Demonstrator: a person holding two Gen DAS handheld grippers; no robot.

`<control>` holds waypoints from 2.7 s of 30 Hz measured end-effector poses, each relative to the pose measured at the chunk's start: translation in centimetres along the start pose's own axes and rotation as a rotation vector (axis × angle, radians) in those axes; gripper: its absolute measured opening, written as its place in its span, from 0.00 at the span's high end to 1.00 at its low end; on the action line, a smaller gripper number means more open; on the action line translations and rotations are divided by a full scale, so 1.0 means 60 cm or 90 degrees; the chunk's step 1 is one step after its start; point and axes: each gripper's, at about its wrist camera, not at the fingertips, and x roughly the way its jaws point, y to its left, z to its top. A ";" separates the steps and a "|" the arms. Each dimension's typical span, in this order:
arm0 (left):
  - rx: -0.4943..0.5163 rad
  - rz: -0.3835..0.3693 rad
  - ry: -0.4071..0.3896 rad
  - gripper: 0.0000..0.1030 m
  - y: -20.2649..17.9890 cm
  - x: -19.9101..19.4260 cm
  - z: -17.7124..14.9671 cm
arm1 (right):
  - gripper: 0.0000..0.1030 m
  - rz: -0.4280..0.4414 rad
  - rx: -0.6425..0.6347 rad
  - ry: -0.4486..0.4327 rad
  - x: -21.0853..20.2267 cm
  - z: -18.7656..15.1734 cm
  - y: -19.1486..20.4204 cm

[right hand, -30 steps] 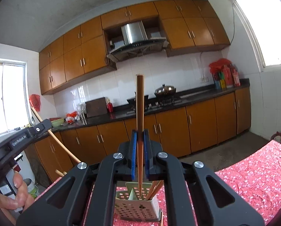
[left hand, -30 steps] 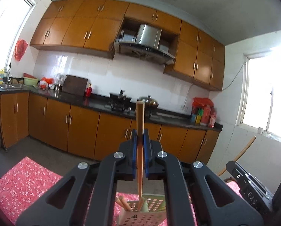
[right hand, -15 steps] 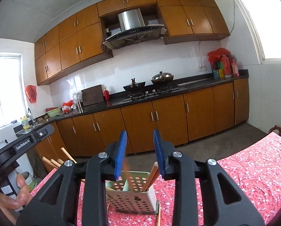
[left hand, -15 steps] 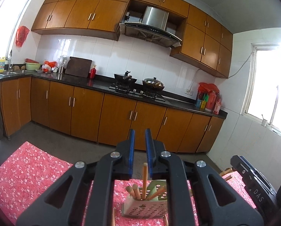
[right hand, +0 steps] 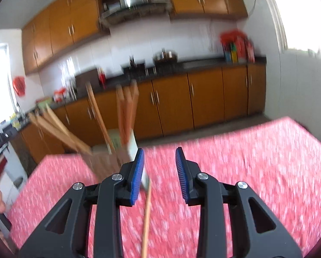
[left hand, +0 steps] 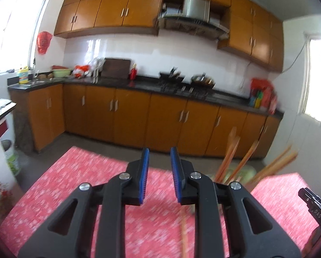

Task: Organize utensils
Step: 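Lower the right tool and grasp a chopstick while the left tool grasps the last chopstick, then lift the right tool's chopstick over the holder while the left tool carries its chopstick there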

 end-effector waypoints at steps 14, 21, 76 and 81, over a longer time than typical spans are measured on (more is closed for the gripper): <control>0.056 -0.032 0.213 0.79 -0.007 0.033 -0.210 | 0.71 0.046 -0.047 0.230 0.062 -0.201 0.047; 0.058 -0.065 0.262 0.75 -0.036 0.050 -0.247 | 0.82 0.026 -0.051 0.254 0.082 -0.217 0.039; 0.033 -0.005 0.324 0.90 0.019 0.171 -0.261 | 0.92 -0.081 -0.059 0.246 0.165 -0.151 -0.032; 0.041 0.002 0.324 0.90 0.014 0.175 -0.259 | 0.92 -0.082 -0.058 0.246 0.165 -0.153 -0.027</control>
